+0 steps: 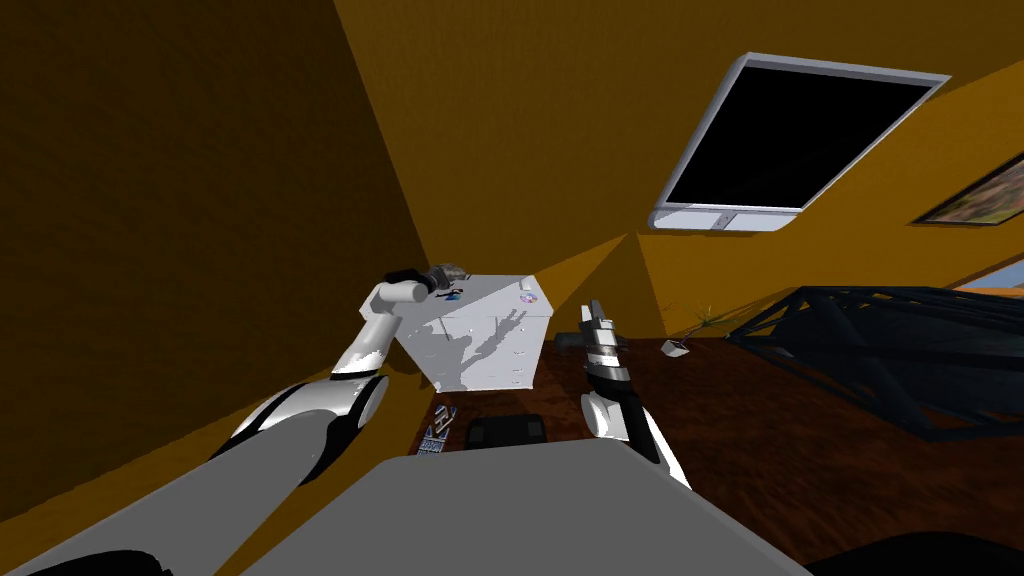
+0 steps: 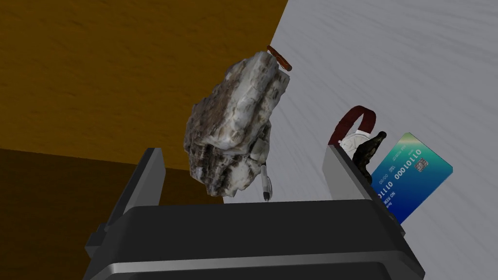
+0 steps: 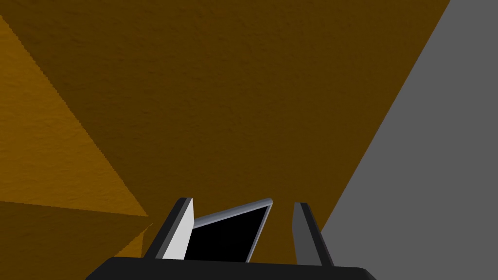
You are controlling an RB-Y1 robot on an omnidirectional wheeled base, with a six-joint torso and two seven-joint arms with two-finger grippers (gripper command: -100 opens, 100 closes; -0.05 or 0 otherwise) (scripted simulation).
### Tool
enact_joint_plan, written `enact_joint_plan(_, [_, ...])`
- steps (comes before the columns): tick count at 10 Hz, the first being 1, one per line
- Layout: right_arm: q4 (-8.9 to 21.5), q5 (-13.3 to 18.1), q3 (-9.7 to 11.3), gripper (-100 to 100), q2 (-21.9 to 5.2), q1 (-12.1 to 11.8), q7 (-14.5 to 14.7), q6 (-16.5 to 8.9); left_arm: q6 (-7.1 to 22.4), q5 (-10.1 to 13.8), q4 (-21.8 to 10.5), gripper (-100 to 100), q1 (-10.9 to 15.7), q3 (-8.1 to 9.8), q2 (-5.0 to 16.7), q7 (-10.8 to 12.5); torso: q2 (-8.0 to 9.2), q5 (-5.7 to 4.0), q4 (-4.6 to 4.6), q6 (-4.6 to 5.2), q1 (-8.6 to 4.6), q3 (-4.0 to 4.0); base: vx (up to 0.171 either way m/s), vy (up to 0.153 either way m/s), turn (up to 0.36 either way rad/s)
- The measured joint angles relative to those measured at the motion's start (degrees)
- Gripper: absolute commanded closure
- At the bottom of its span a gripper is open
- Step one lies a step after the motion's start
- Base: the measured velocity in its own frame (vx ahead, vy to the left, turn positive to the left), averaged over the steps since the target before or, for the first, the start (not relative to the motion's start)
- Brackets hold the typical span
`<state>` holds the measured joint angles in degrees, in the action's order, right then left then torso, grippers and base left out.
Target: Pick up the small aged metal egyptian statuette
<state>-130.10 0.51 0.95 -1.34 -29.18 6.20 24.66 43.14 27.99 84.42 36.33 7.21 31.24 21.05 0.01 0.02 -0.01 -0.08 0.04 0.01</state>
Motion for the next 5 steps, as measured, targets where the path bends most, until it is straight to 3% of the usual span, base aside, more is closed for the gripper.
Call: enact_joint_plan(5, [0.0, 0.0, 0.0, 0, 0.0, 0.0, 0.0, 0.0, 8.1, 2.1, -5.4, -100, 5.2, -0.49, 3.3, 1.9, -0.04, 0.00, -0.01, 0.01, 0.01, -0.02, 0.007, 0.005, -0.064])
